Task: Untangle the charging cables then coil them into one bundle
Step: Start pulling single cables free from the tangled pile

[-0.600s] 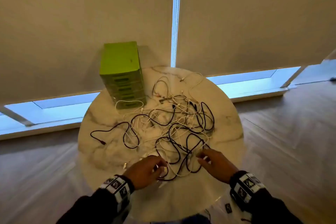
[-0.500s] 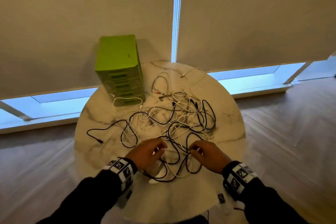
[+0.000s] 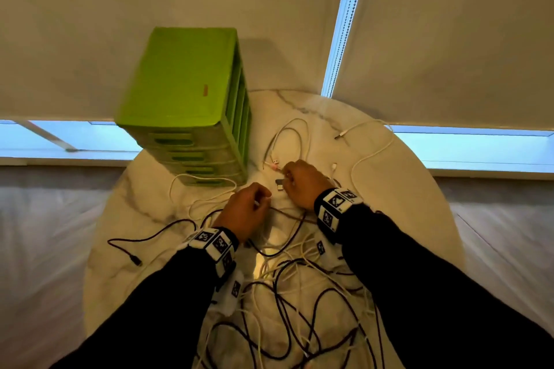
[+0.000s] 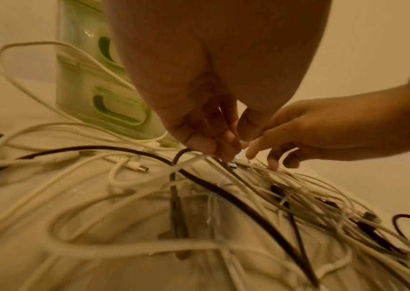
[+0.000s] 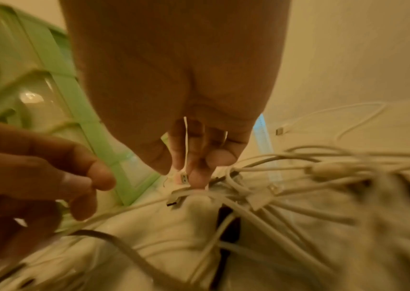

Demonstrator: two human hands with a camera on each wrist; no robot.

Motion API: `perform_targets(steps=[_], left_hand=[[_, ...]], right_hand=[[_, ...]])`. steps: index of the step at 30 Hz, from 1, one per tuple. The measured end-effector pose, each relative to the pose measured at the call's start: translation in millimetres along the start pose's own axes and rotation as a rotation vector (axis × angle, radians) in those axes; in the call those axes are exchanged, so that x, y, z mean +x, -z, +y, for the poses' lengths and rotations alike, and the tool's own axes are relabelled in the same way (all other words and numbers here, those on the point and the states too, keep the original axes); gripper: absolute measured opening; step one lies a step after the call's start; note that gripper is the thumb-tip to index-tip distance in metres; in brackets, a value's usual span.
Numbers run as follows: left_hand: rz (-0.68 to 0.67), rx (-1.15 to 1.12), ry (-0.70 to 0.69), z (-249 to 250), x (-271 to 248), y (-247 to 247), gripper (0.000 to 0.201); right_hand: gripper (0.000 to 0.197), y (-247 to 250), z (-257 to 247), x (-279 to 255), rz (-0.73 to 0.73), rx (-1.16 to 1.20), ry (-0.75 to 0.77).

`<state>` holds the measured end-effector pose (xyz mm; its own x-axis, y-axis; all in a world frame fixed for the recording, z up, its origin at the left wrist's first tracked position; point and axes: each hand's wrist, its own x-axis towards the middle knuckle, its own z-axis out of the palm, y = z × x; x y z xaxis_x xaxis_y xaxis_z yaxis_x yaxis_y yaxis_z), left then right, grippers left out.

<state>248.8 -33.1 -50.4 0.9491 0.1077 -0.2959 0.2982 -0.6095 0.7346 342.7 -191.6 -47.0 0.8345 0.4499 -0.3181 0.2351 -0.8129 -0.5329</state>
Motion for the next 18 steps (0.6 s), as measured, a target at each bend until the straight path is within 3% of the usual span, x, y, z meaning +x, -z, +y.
perform_targets(steps=[4,7,10,12,15,18], left_hand=[[-0.022,0.012,0.041,-1.2,4.1,0.8,0.013],[0.002,-0.017,0.056,-5.9,1.5,-0.1,0.01],[0.015,-0.024,0.01,-8.2,1.4,1.1,0.012],[0.024,-0.025,-0.015,-4.8,2.0,0.9,0.028],[0.145,-0.076,-0.173,12.6,-3.6,2.6,0.06],[0.26,-0.01,-0.379,33.4,-9.5,8.7,0.06]], right_hand=[[0.034,-8.6,-1.1,40.1,0.037,-0.081,-0.051],[0.028,-8.6,-1.0,44.6,0.033,-0.115,-0.006],[0.021,12.6,-2.9,32.8,0.168,0.032,0.046],[0.016,33.5,-2.7,18.1,0.208,0.175,0.079],[0.014,72.1,-8.6,-24.7,0.076,0.223,0.196],[0.013,94.2,-20.9,-75.5,-0.066,0.23,0.286]])
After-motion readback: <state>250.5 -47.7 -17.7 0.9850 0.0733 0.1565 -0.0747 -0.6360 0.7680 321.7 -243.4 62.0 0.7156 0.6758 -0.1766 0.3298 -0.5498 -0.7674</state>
